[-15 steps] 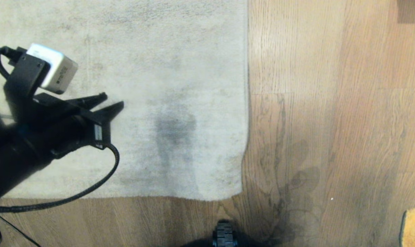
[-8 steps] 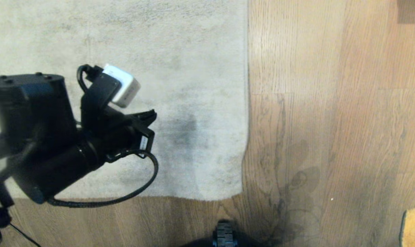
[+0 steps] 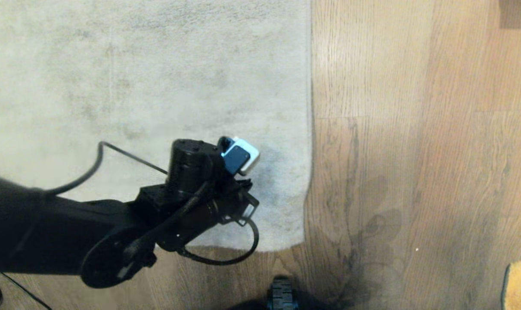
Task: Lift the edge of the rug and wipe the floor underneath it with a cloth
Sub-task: Lay down the carpet
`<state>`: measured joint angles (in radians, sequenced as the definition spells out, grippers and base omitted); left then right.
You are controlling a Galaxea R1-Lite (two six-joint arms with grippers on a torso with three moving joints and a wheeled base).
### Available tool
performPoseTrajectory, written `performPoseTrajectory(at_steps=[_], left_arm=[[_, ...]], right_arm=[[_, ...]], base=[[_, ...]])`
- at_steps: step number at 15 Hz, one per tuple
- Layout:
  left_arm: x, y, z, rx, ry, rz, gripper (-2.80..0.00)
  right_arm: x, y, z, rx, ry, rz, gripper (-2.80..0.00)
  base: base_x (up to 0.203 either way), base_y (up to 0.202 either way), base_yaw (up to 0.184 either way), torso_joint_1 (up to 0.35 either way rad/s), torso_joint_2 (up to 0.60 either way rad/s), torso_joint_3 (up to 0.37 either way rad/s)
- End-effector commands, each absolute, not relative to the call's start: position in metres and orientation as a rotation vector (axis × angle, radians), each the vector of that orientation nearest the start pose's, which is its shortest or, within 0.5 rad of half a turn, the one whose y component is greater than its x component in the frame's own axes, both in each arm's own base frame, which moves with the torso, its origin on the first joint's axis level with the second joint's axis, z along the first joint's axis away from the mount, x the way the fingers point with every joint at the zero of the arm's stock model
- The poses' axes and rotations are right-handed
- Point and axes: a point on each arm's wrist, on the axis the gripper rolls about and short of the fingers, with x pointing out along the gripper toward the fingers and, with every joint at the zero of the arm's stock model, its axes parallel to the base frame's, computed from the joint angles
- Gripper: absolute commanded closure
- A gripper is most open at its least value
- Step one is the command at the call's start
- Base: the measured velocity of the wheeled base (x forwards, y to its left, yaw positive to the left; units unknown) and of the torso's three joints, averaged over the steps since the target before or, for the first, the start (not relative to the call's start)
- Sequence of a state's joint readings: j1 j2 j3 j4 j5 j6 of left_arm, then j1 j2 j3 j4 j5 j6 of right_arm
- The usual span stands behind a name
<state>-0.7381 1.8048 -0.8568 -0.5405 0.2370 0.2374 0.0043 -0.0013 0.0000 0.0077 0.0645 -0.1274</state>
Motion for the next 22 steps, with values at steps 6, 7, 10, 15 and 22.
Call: performPoseTrajectory(at_steps=[6,7,10,15,22], left_arm=[[0.237,-0.257,0.065,0.510,0.568,-0.662,0.00],[0.236,-0.259,0.055,0.526,0.590,-0.670,0.00],[0.233,-0.264,0.033,0.557,0.638,-0.685,0.00],[0.242,-0.248,0.017,0.576,0.663,-0.587,0.00],[0.276,-0.255,0.006,0.533,0.610,-0.535,0.00]], right_arm=[[-0.023,0.001,0.075,-0.129,0.003,0.071,0.00],[-0.023,0.001,0.075,-0.129,0.003,0.071,0.00],[-0.023,0.001,0.075,-0.129,0.003,0.069,0.00],[-0.023,0.001,0.075,-0.129,0.003,0.071,0.00],[-0.023,0.001,0.075,-0.129,0.003,0.071,0.00]], base=[[0.000,0.000,0.000,0.000,0.00,0.000],[0.000,0.000,0.000,0.000,0.00,0.000],[0.000,0.000,0.000,0.000,0.00,0.000],[0.000,0.000,0.000,0.000,0.00,0.000],[0.000,0.000,0.000,0.000,0.00,0.000]])
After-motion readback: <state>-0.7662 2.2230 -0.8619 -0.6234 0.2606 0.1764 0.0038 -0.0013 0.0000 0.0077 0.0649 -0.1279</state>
